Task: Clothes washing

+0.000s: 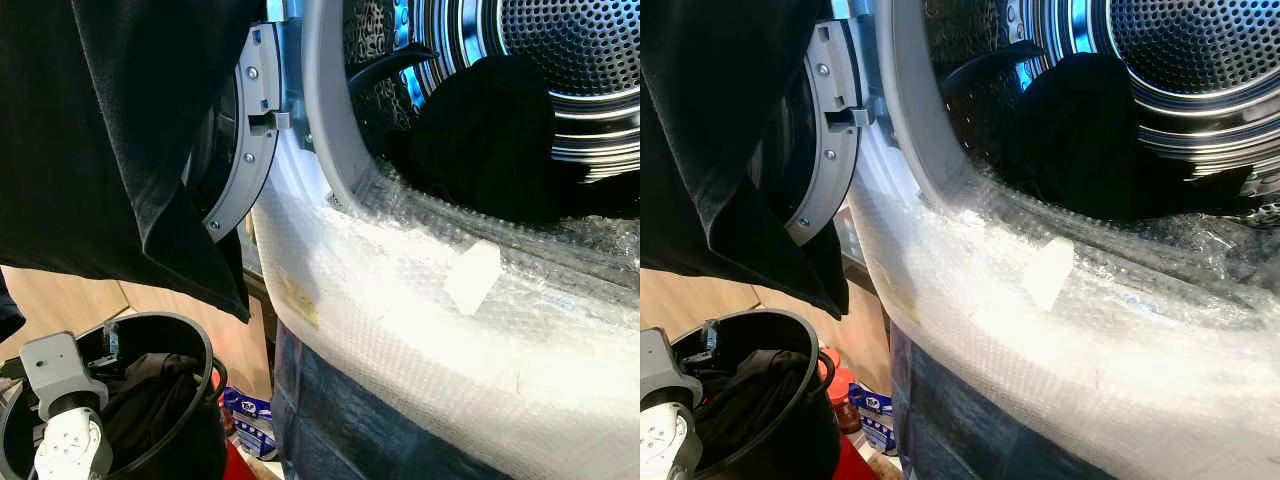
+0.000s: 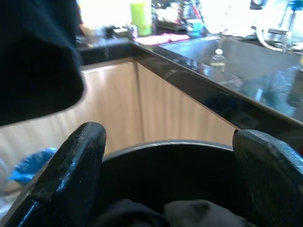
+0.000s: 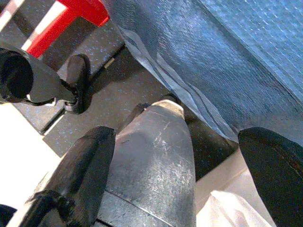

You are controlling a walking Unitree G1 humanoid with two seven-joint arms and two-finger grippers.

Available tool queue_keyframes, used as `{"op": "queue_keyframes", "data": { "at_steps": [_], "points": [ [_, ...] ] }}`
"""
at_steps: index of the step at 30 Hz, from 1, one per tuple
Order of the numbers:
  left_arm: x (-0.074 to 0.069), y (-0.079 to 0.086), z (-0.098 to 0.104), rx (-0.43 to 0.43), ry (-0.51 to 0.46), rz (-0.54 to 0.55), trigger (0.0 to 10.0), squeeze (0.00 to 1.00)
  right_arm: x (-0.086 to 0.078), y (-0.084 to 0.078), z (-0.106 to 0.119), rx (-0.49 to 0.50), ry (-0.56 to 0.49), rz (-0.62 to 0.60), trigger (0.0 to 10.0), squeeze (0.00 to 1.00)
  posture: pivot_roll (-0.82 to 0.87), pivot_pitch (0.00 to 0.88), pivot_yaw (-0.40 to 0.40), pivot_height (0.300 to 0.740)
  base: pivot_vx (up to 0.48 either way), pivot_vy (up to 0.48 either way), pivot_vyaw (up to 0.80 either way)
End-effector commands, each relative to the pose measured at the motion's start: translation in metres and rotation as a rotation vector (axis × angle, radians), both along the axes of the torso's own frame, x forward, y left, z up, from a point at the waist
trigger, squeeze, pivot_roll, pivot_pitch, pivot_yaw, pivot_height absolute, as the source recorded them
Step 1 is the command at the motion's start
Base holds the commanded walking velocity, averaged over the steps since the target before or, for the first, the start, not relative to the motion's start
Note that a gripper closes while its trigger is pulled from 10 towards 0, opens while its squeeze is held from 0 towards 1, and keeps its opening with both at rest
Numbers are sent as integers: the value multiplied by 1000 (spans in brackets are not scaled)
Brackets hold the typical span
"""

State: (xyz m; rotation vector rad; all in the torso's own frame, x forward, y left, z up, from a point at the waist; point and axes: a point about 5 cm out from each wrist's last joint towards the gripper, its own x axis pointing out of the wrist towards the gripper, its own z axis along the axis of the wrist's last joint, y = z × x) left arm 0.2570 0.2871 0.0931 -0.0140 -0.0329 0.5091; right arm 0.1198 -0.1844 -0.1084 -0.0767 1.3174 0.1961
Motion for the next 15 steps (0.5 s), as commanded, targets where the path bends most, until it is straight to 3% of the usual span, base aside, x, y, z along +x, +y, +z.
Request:
{"op": "queue_keyframes", "data": {
  "at_steps": [1, 5, 9, 10, 13, 15],
  "points": [
    [4, -4, 0, -54, -6, -33, 10000, 0, -27, -15, -6, -99, 117, -22, 10000, 0, 11, 15, 11, 740, 0, 0, 0],
    [2, -2, -4, -100, 2, -15, 10000, 0, -29, -9, -7, -106, 127, 57, 10000, 0, 5, 16, 3, 740, 0, 0, 0],
    [3, 5, -11, -187, 45, 21, 10000, 0, -37, -12, -8, -130, 156, -9, 10000, 0, 3, 26, -2, 740, 0, 0, 0],
    [2, 7, -18, -222, 94, 26, 10000, 0, -39, -13, -9, -133, 154, -15, 10000, 0, 3, 27, -1, 740, 0, 0, 0],
    [-1, 7, -35, -197, 244, -21, 10000, 0, -37, -11, -9, -139, 136, 51, 10000, 0, -2, 30, -3, 740, 0, 0, 0],
    [-1, 7, -35, -192, 245, -27, 10000, 0, -37, -11, -9, -138, 133, 60, 10000, 0, -2, 30, -3, 740, 0, 0, 0]
  ]
}}
